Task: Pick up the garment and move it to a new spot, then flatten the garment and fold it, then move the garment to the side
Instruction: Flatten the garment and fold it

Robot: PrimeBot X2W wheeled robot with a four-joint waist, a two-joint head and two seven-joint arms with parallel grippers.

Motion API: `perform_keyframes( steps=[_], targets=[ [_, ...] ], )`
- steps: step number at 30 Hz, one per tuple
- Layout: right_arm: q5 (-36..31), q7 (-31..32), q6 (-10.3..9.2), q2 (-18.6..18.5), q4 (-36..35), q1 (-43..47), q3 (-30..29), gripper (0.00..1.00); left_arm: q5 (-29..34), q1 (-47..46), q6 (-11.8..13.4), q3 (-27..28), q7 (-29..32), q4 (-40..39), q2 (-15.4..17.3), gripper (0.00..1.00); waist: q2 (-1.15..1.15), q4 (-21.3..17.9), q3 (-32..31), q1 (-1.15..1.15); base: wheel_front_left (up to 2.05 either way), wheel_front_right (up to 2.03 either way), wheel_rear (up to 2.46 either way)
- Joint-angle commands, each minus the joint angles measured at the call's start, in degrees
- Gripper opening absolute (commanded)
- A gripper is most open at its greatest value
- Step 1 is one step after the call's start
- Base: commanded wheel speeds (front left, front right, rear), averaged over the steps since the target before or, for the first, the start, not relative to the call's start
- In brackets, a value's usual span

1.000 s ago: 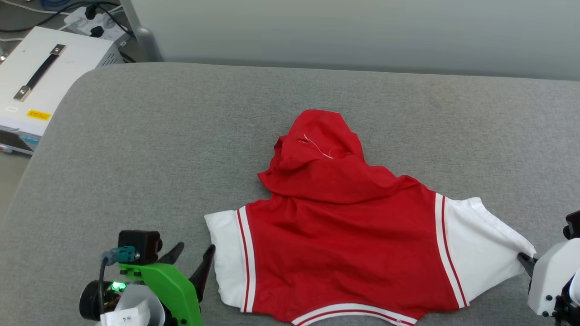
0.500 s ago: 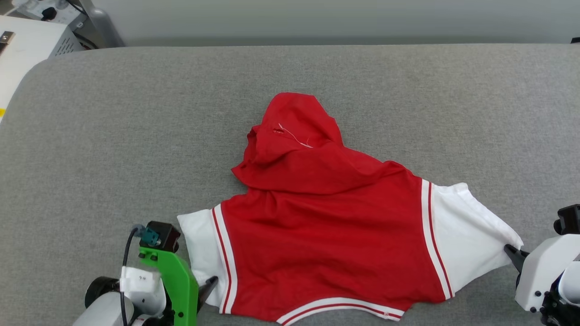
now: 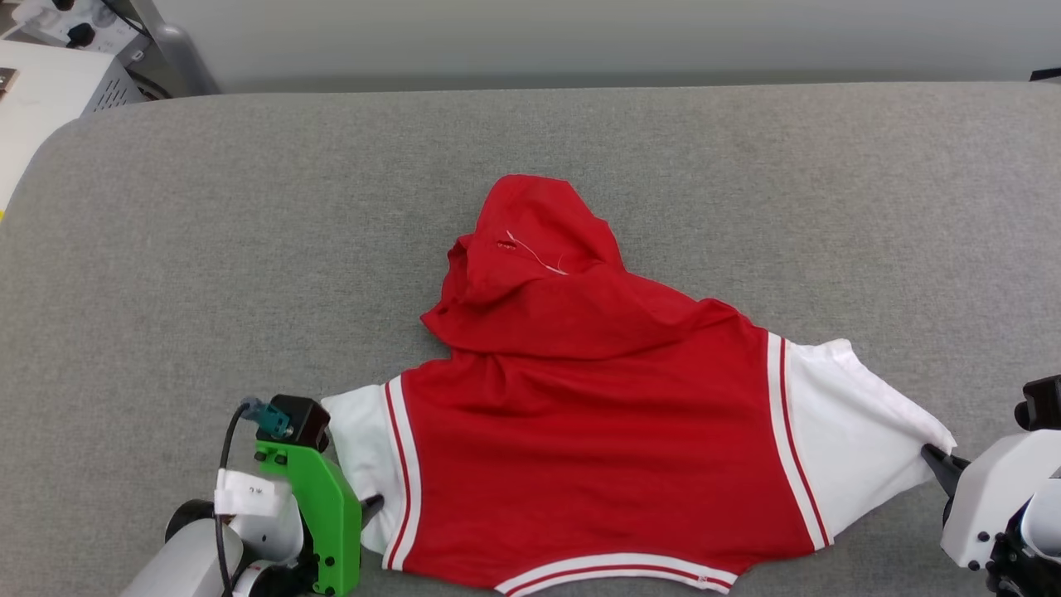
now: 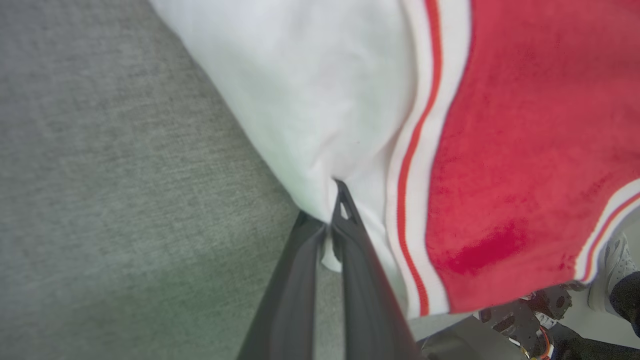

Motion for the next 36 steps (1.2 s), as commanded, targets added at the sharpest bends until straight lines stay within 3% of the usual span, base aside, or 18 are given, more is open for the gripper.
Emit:
perform_keyframes(
  steps=[1, 11, 16, 24, 29, 36],
  targets=[
    [0.0, -1.1, -0.03, -0.3, -0.5, 0.2, 0.0, 0.00, 0.0, 1.7, 0.7, 0.2, -2.2, -0.5, -1.5, 0.00, 0.00, 0.6, -1.4, 0.00, 0.00, 0.00, 0.00],
    [-0.4, -10.2, -0.03, -0.8, -5.3, -2.5, 1.1, 0.00, 4.7, 2.6, 7.0, 7.5, -12.3, -15.4, 3.3, 0.00, 0.00, 2.1, -4.7, 0.00, 0.00, 0.00, 0.00],
    [-2.9, -15.2, -0.03, -0.9, -4.7, -11.6, 1.9, 0.00, 7.7, -4.7, 8.8, 11.5, -17.4, -18.7, 3.4, 0.00, 0.00, 1.5, -4.1, 0.00, 0.00, 0.00, 0.00],
    [-5.3, -20.5, -0.03, -1.4, 4.5, -31.7, 2.9, 0.00, 11.2, -23.0, 7.6, 11.9, -20.2, -10.6, 0.7, 0.00, 0.00, 0.4, 0.3, 0.00, 0.00, 0.00, 0.00],
    [-6.5, -23.0, -0.03, -3.4, 12.2, -45.3, 4.2, 0.00, 12.3, -36.3, 4.8, 11.8, -23.3, -1.2, -1.9, 0.00, 0.00, 0.1, 3.7, 0.00, 0.00, 0.00, 0.00],
    [-7.6, -26.9, -0.03, -5.1, 23.8, -63.3, 6.4, 0.00, 15.4, -52.7, 0.7, 11.5, -27.6, 11.8, -1.8, 0.00, 0.00, -1.5, 9.1, 0.00, 0.00, 0.00, 0.00]
  ],
)
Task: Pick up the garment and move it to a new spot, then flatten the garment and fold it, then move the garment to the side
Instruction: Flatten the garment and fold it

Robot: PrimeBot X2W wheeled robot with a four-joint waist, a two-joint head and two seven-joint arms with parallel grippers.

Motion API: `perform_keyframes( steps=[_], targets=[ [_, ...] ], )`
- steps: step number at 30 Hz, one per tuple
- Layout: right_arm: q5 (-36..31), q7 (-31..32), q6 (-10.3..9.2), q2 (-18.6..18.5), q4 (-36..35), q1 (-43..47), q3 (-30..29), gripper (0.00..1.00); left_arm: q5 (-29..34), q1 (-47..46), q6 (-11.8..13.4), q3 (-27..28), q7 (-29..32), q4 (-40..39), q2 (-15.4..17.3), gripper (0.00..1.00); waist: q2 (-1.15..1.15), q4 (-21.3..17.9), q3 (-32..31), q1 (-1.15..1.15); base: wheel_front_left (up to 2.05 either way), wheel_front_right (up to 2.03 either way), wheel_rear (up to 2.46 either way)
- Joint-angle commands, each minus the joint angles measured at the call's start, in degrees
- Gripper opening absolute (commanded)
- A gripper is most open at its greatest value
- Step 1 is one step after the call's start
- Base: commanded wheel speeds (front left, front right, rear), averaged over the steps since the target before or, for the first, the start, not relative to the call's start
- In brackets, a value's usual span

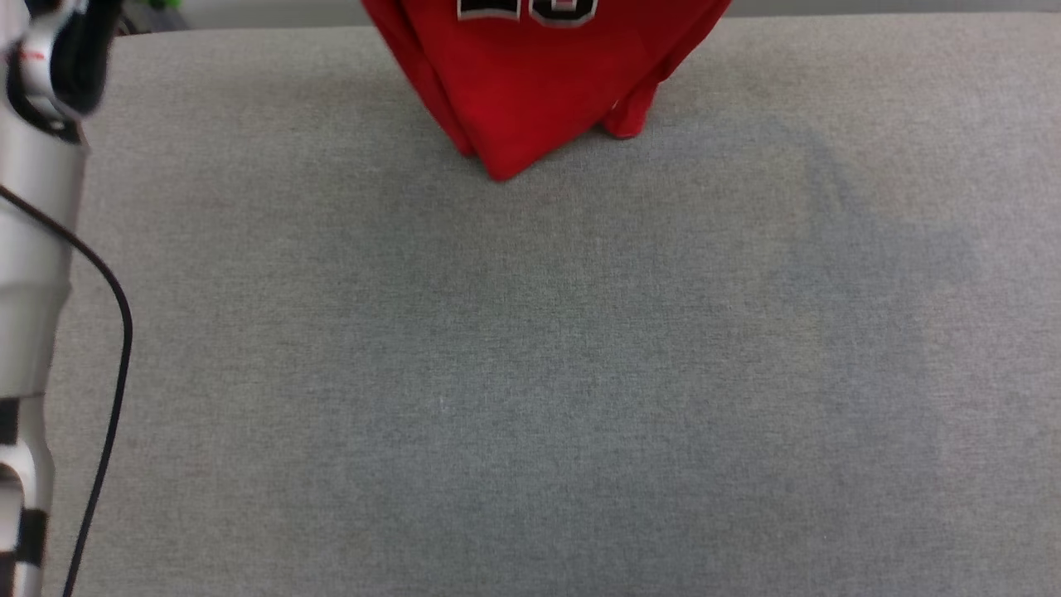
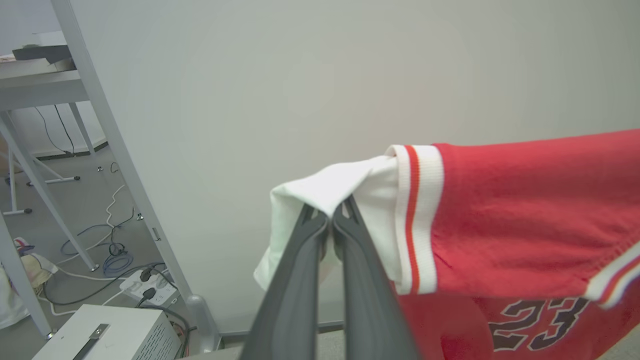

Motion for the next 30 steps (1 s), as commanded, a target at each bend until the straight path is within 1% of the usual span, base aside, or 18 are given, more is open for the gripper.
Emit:
perform_keyframes(
  steps=[1, 6, 10, 14, 18, 23, 27, 28, 29, 30],
  targets=[
    [-0.7, -1.0, -0.04, -1.0, 1.9, -3.2, 0.2, 0.00, 1.7, -3.6, -0.5, 0.0, -1.2, 1.7, 0.4, 0.00, 0.00, -1.5, 4.0, -0.01, 0.00, 0.00, 0.00],
    [-2.0, -4.1, -0.04, -2.5, 9.2, -14.3, 1.8, 0.00, 4.9, -14.1, -2.2, -1.5, -4.2, 7.9, 0.3, 0.00, 0.00, -2.5, 8.7, -0.01, 0.00, 0.00, 0.00],
    [-2.5, -6.3, -0.04, -3.1, 14.1, -21.5, 2.5, 0.00, 5.8, -20.7, -2.8, -1.8, -5.4, 12.3, -0.3, 0.00, 0.00, -3.1, 12.0, -0.01, 0.00, 0.00, 0.00],
    [-2.6, -8.8, -0.04, -2.5, 18.4, -25.7, 4.0, 0.00, 5.5, -24.6, -2.7, -1.3, -6.7, 17.1, -1.2, 0.00, 0.00, -3.8, 14.1, -0.01, 0.00, 0.00, 0.00],
    [-1.7, -11.2, -0.04, -1.2, 22.7, -27.5, 6.2, 0.00, 4.6, -25.7, -3.0, -0.9, -8.4, 22.0, -2.1, 0.00, 0.00, -4.4, 15.2, -0.01, 0.00, 0.00, 0.00],
    [1.3, -13.1, -0.04, 0.9, 27.5, -26.3, 10.3, 0.00, 3.1, -23.7, -4.0, -0.7, -10.6, 27.7, -3.3, 0.00, 0.00, -4.9, 15.4, -0.01, 0.00, 0.00, 0.00],
    [4.4, -14.4, -0.04, 2.6, 31.1, -22.9, 13.8, 0.00, 0.3, -20.1, -5.1, 0.4, -12.2, 32.4, -4.5, 0.00, 0.00, -4.9, 14.5, -0.01, 0.00, 0.00, 0.00],
    [7.4, -15.0, -0.04, 3.8, 33.6, -18.6, 16.6, 0.00, -2.5, -16.1, -5.9, 1.3, -13.0, 35.7, -5.4, 0.00, 0.00, -4.9, 13.0, -0.01, 0.00, 0.00, 0.00],
    [8.2, -15.1, -0.04, 4.0, 34.2, -17.0, 17.5, 0.00, -3.0, -14.6, -6.1, 1.2, -13.0, 36.5, -5.6, 0.00, 0.00, -4.9, 12.5, -0.01, 0.00, 0.00, 0.00],
    [11.5, -15.8, -0.04, 4.0, 35.4, -11.0, 19.9, 0.00, -4.9, -9.1, -6.5, 0.9, -14.0, 38.3, -6.6, 0.00, 0.00, -4.2, 10.2, -0.01, 0.00, 0.00, 0.00]
  ],
)
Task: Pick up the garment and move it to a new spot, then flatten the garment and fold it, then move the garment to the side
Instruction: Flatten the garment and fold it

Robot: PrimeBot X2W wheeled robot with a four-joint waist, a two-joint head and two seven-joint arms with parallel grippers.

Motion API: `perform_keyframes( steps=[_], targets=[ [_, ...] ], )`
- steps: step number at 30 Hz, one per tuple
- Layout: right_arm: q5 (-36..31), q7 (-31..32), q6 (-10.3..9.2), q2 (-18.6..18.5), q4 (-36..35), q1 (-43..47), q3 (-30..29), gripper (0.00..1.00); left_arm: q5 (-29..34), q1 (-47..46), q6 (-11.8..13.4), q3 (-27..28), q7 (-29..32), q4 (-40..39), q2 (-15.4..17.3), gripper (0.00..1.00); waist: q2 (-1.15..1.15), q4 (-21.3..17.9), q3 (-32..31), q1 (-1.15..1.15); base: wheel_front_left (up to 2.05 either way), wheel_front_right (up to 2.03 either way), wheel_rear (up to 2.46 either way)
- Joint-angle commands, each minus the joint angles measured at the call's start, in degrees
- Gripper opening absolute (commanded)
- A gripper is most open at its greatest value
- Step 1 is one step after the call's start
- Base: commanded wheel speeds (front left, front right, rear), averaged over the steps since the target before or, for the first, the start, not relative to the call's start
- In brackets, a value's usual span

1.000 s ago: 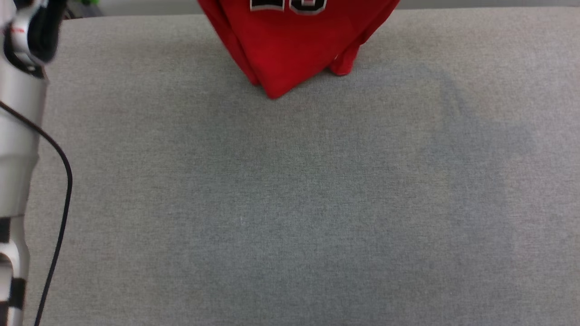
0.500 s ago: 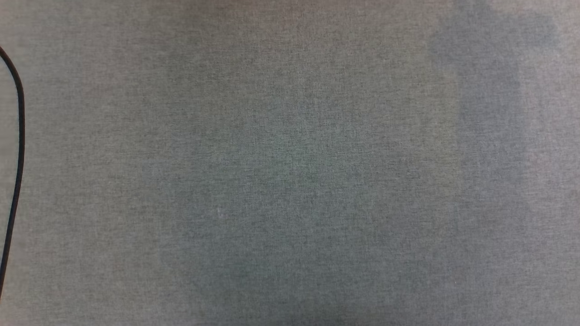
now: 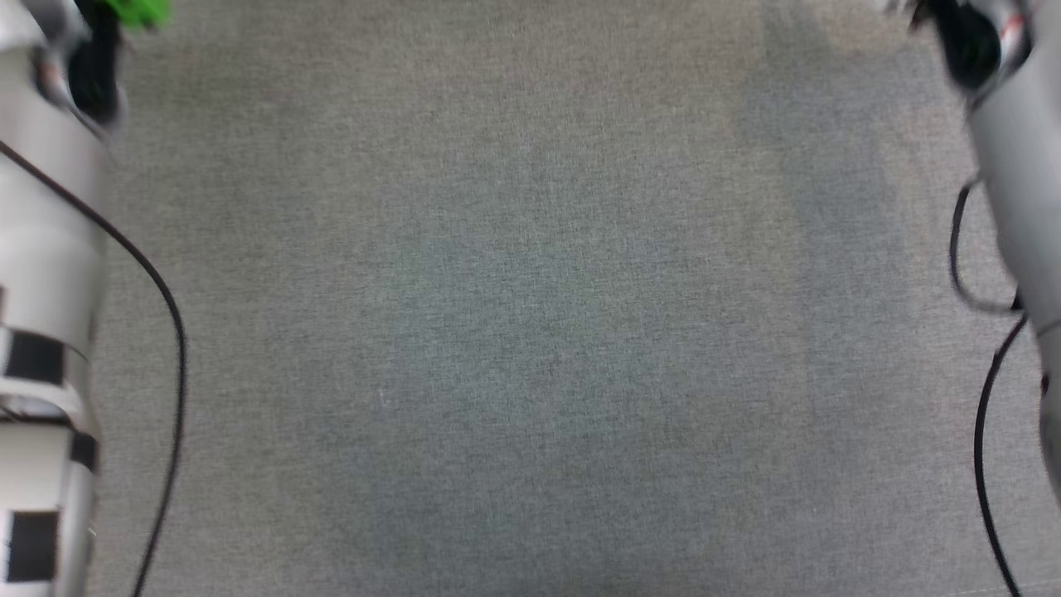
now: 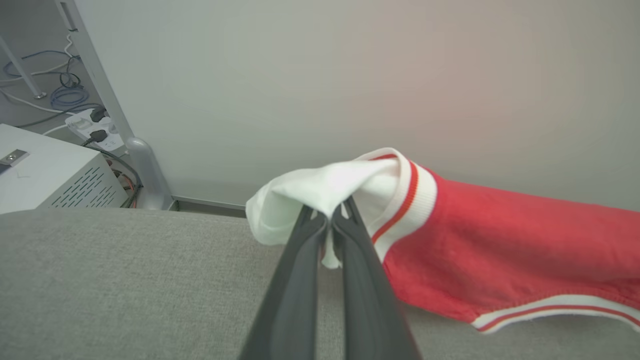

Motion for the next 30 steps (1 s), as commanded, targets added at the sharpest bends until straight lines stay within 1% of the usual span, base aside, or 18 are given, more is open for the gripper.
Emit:
perform_keyframes(
  steps=[1, 5, 9, 14, 16, 18, 19, 20, 22, 24, 26, 28, 30],
  targets=[
    [1.5, -0.5, -0.05, -0.5, 0.2, 2.9, 0.7, 0.00, -0.7, 2.6, -0.4, -0.4, -0.7, 0.3, -0.6, 0.00, 0.00, 0.9, -2.4, -0.01, 0.00, 0.00, 0.00],
    [5.6, -2.1, -0.05, -2.6, -0.9, 11.3, 2.8, 0.00, -3.2, 11.3, -0.4, -2.4, -2.2, -1.7, -1.8, 0.00, 0.00, 2.3, -5.6, -0.01, 0.00, 0.00, 0.00],
    [8.8, -4.1, -0.05, -4.9, -3.9, 20.1, 4.6, 0.00, -5.0, 20.7, -0.5, -4.3, -4.6, -4.8, -1.1, 0.00, 0.00, 3.0, -9.3, -0.01, 0.00, 0.00, 0.00],
    [11.1, -5.8, -0.05, -7.9, -10.5, 30.7, 5.3, 0.00, -7.6, 31.0, -0.5, -3.9, -6.6, -10.8, 0.8, 0.00, 0.00, 3.8, -14.2, -0.01, 0.00, 0.00, 0.00],
    [11.4, -5.7, -0.05, -8.9, -13.6, 35.0, 4.9, 0.00, -8.1, 34.9, -0.5, -3.6, -6.9, -13.7, 1.7, 0.00, 0.00, 4.0, -16.1, -0.01, 0.00, 0.00, 0.00],
    [11.0, -5.2, -0.05, -9.6, -17.0, 39.6, 4.1, 0.00, -9.9, 39.2, -0.4, -2.5, -6.8, -17.1, 2.0, 0.00, 0.00, 4.1, -18.2, -0.01, 0.00, 0.00, 0.00],
    [10.6, -4.7, -0.05, -10.1, -19.1, 42.2, 3.4, 0.00, -10.5, 41.6, 0.1, -2.1, -6.7, -19.5, 2.4, 0.00, 0.00, 4.3, -19.2, -0.01, 0.00, 0.00, 0.00],
    [10.4, -4.2, -0.05, -10.3, -20.8, 44.6, 2.5, 0.00, -10.9, 43.6, 0.8, -1.8, -6.5, -21.5, 2.9, 0.00, 0.00, 4.5, -20.1, -0.01, 0.00, 0.00, 0.00],
    [9.5, -3.0, -0.05, -10.6, -25.4, 50.1, 0.0, 0.00, -11.7, 48.4, 3.1, -1.1, -5.6, -27.1, 4.0, 0.00, 0.00, 4.8, -21.7, -0.01, 0.00, 0.00, 0.00],
    [8.2, -0.9, -0.05, -10.2, -29.9, 56.0, -3.6, 0.00, -12.1, 53.8, 6.1, -0.6, -4.2, -33.6, 5.5, 0.00, 0.00, 5.0, -23.0, -0.01, 0.00, 0.00, 0.00],
    [5.9, 1.5, -0.05, -9.2, -35.0, 62.0, -7.7, 0.00, -11.6, 59.1, 9.8, -0.6, -2.5, -40.5, 7.2, 0.00, 0.00, 5.4, -24.1, -0.01, 0.00, 0.00, 0.00],
    [3.0, 4.8, -0.05, -7.0, -40.7, 68.6, -11.9, 0.00, -11.4, 64.4, 13.6, -0.5, -0.8, -47.4, 8.5, 0.00, 0.00, 6.0, -25.2, -0.01, 0.00, 0.00, 0.00],
    [0.5, 8.1, -0.05, -3.3, -47.0, 75.1, -16.3, 0.00, -11.2, 69.7, 17.7, -0.2, 0.8, -53.6, 9.8, 0.00, 0.00, 6.3, -25.9, -0.01, 0.00, 0.00, 0.00]
  ],
)
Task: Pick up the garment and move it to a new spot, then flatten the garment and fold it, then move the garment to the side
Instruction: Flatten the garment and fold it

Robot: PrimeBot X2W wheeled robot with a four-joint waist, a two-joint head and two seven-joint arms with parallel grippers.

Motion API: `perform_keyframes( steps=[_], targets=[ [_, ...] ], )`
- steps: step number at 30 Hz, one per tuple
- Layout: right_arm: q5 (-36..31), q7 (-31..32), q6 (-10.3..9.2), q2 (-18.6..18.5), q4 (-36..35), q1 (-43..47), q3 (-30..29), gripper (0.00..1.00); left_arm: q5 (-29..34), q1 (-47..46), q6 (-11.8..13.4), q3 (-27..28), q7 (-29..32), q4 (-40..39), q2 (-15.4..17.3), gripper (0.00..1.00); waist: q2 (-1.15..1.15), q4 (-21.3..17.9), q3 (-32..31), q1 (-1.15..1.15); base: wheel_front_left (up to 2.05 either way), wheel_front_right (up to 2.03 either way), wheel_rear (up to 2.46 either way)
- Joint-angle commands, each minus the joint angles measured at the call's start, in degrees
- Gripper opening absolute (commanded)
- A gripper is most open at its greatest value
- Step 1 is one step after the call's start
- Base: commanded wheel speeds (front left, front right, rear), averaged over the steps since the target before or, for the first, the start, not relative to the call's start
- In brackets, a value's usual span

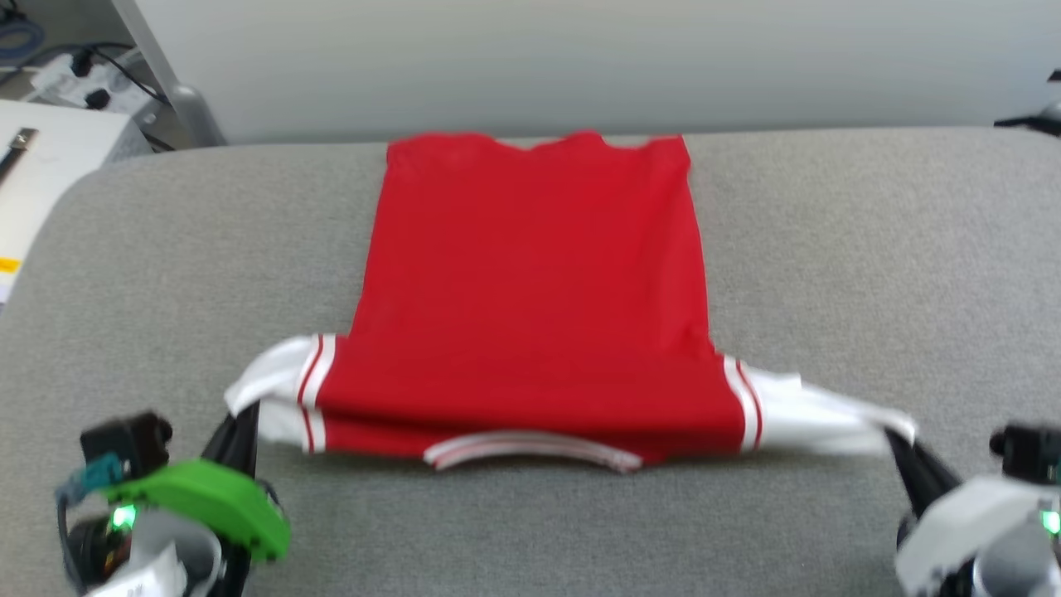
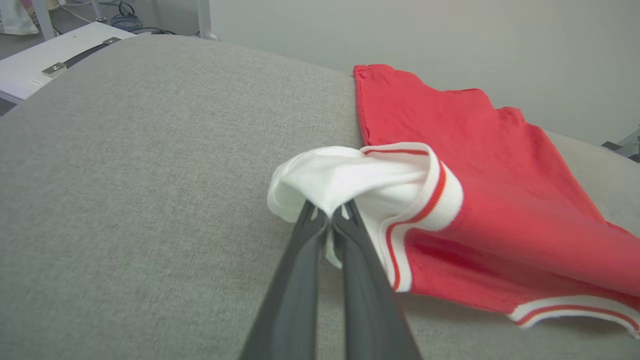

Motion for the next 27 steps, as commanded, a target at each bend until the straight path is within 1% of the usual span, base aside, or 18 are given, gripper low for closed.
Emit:
perform_keyframes(
  steps=[1, 3, 5, 7, 9, 11, 13, 18, 19, 20, 23, 27],
  targets=[
    [-2.4, 2.4, -0.12, 2.1, -3.7, 4.2, -2.6, 0.00, 0.2, 3.9, 2.9, 1.2, 0.8, -3.1, 2.0, 0.00, 0.00, 1.6, -2.3, 0.01, 0.00, 0.00, 0.00],
    [-4.5, 5.7, -0.12, 6.2, -9.4, 9.3, -5.3, 0.00, 0.1, 8.9, 6.1, 1.8, 1.7, -8.2, 3.1, 0.00, 0.00, 1.6, -2.4, 0.01, 0.00, 0.00, 0.00],
    [-6.1, 9.1, -0.12, 8.8, -13.1, 13.8, -6.8, 0.00, -0.5, 13.7, 8.6, 2.2, 2.7, -12.2, 3.6, 0.00, 0.00, 1.4, -2.5, 0.01, 0.00, 0.00, 0.00],
    [-6.9, 11.1, -0.12, 10.0, -15.3, 17.0, -8.1, 0.00, -0.8, 17.7, 10.6, 2.3, 3.5, -15.0, 4.1, 0.00, 0.00, 1.5, -2.5, 0.01, 0.00, 0.00, 0.00],
    [-6.9, 12.5, -0.12, 10.7, -16.1, 19.5, -8.6, 0.00, -1.4, 20.8, 11.8, 2.0, 4.2, -16.8, 4.1, 0.00, 0.00, 1.5, -2.6, 0.01, 0.00, 0.00, 0.00],
    [-6.9, 13.6, -0.12, 11.2, -16.2, 21.2, -8.8, 0.00, -1.9, 23.0, 12.3, 1.4, 4.7, -17.6, 3.7, 0.00, 0.00, 1.5, -2.6, 0.01, 0.00, 0.00, 0.00],
    [-7.2, 14.4, -0.12, 11.4, -15.4, 22.2, -8.7, 0.00, -2.3, 24.3, 12.2, 0.6, 5.0, -17.4, 3.1, 0.00, 0.00, 1.5, -2.7, 0.01, 0.00, 0.00, 0.00],
    [-5.9, 15.5, -0.12, 11.6, -11.2, 21.8, -6.5, 0.00, -1.6, 23.1, 10.4, -1.5, 3.7, -14.6, 1.3, 0.00, 0.00, 2.0, -2.2, 0.01, 0.00, 0.00, 0.00],
    [-6.0, 14.9, -0.12, 11.5, -10.7, 21.2, -6.1, 0.36, -1.2, 22.4, 9.9, -2.0, 3.2, -14.0, 0.8, 0.00, 0.00, 2.1, -2.0, 0.01, 0.00, 0.00, 0.00],
    [-5.7, 14.3, -0.12, 11.6, -10.6, 20.3, -6.0, 1.00, -0.8, 21.7, 9.5, -2.3, 2.6, -13.7, 0.4, 0.00, 0.00, 2.2, -1.8, 0.01, 0.00, 0.00, 0.00],
    [-5.5, 10.9, -0.12, 11.2, -10.9, 16.5, -6.1, 1.00, 0.9, 19.1, 8.1, -3.5, 0.9, -12.7, -0.5, 0.00, 0.00, 2.7, -1.3, 0.01, 0.00, 0.00, 0.00],
    [-5.7, 6.1, -0.12, 9.6, -11.1, 9.1, -7.1, 1.00, 3.0, 16.2, 7.4, -4.2, -1.4, -12.7, -1.3, 0.00, 0.00, 3.8, -0.2, 0.01, 0.00, 0.00, 0.00]
  ],
)
